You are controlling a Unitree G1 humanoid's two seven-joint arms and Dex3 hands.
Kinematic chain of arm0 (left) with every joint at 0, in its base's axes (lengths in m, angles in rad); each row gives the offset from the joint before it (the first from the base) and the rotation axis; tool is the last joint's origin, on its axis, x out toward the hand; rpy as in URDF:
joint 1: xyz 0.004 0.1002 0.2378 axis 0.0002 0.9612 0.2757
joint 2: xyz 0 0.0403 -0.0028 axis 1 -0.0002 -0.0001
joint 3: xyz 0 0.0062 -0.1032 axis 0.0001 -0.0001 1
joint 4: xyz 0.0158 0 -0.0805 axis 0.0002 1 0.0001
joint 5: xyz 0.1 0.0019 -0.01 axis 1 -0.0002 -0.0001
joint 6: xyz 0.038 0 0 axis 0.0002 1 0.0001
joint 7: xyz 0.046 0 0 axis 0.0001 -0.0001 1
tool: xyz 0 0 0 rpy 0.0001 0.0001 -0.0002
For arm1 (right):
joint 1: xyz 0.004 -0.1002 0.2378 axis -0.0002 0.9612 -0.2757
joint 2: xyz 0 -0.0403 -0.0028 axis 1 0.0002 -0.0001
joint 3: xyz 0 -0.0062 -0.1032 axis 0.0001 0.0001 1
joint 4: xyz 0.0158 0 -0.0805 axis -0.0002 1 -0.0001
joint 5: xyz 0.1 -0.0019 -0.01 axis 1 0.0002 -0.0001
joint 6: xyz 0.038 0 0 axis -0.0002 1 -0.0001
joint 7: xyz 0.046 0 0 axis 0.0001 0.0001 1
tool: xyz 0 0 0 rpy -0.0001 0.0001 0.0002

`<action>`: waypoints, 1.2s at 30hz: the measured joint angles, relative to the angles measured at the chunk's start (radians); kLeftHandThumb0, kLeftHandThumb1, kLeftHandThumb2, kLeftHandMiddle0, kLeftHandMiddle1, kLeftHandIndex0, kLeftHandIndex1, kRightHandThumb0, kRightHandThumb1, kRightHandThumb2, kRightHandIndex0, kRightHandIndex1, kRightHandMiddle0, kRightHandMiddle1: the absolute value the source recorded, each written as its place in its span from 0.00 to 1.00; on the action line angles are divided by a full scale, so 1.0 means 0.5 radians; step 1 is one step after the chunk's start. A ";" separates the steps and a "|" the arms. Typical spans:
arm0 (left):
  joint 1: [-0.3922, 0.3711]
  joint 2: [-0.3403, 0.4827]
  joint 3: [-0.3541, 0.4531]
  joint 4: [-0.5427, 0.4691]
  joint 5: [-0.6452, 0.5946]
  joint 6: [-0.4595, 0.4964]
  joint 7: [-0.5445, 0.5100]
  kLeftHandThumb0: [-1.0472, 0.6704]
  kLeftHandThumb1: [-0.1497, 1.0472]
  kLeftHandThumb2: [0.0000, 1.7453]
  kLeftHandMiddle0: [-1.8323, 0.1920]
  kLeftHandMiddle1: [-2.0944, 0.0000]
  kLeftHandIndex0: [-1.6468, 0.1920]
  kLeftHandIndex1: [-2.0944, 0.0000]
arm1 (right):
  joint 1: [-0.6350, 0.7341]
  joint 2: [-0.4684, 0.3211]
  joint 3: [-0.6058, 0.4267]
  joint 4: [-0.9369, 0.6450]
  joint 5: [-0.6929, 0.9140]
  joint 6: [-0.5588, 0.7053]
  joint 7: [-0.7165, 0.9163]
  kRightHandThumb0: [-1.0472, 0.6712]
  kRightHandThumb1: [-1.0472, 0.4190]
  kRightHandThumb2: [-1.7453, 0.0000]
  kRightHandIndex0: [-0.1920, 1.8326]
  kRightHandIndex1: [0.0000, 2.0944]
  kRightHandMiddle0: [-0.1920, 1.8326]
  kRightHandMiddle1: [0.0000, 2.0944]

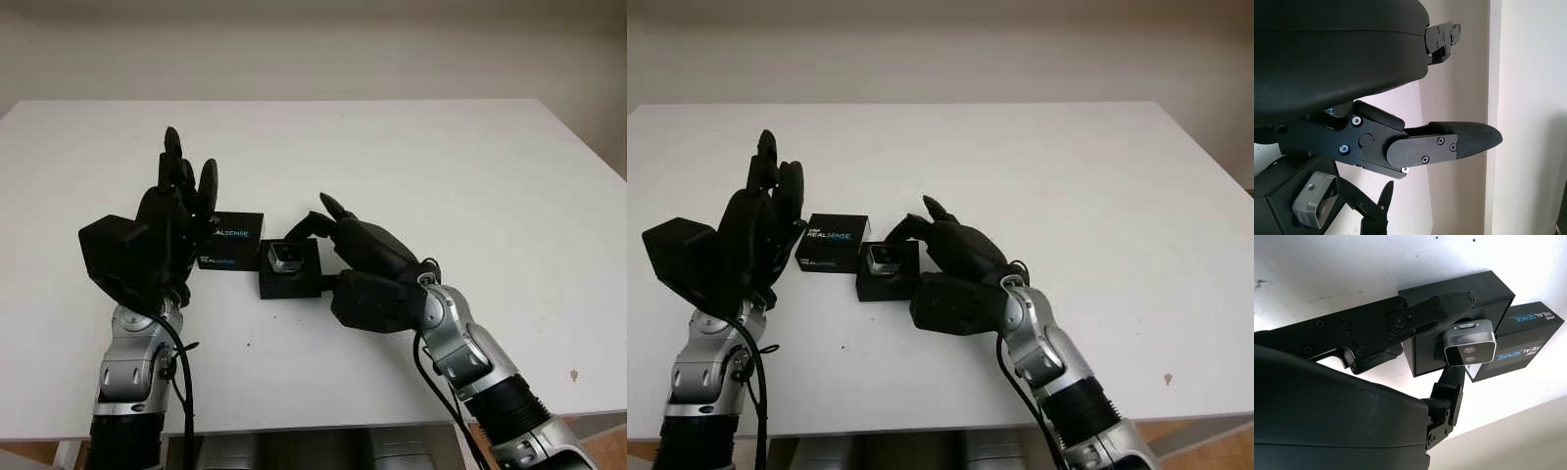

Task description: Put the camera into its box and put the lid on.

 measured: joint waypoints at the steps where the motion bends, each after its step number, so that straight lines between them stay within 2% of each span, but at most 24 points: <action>1: 0.000 0.000 0.000 0.000 -0.001 0.000 0.002 0.18 1.00 0.30 1.00 1.00 1.00 1.00 | 0.003 -0.001 -0.001 -0.006 -0.005 0.000 -0.004 0.21 0.04 0.97 0.01 0.01 0.15 0.07; 8: 0.000 -0.001 -0.001 0.000 0.001 0.010 0.022 0.18 1.00 0.30 1.00 1.00 1.00 1.00 | 0.015 0.009 -0.062 -0.006 0.015 0.000 -0.086 0.23 0.06 0.97 0.03 0.03 0.17 0.07; 13: 0.001 -0.001 -0.002 -0.002 0.000 0.012 0.013 0.18 1.00 0.31 1.00 1.00 1.00 1.00 | 0.024 0.069 -0.154 -0.006 0.086 -0.044 -0.251 0.25 0.10 0.98 0.12 0.06 0.20 0.07; 19: 0.003 -0.001 -0.001 -0.002 -0.002 0.011 0.003 0.18 1.00 0.31 1.00 1.00 1.00 1.00 | -0.017 0.069 -0.209 -0.003 0.107 -0.135 -0.333 0.24 0.10 0.97 0.19 0.09 0.24 0.08; 26: 0.014 -0.001 -0.002 -0.002 0.003 0.011 0.006 0.18 1.00 0.31 1.00 1.00 1.00 1.00 | -0.107 0.052 -0.241 0.054 0.177 -0.175 -0.246 0.25 0.12 0.97 0.23 0.10 0.28 0.12; 36: 0.036 -0.001 -0.003 -0.027 0.005 0.026 0.010 0.17 1.00 0.31 1.00 1.00 1.00 1.00 | -0.150 -0.009 -0.226 0.200 0.306 -0.212 0.088 0.22 0.14 0.97 0.18 0.06 0.27 0.12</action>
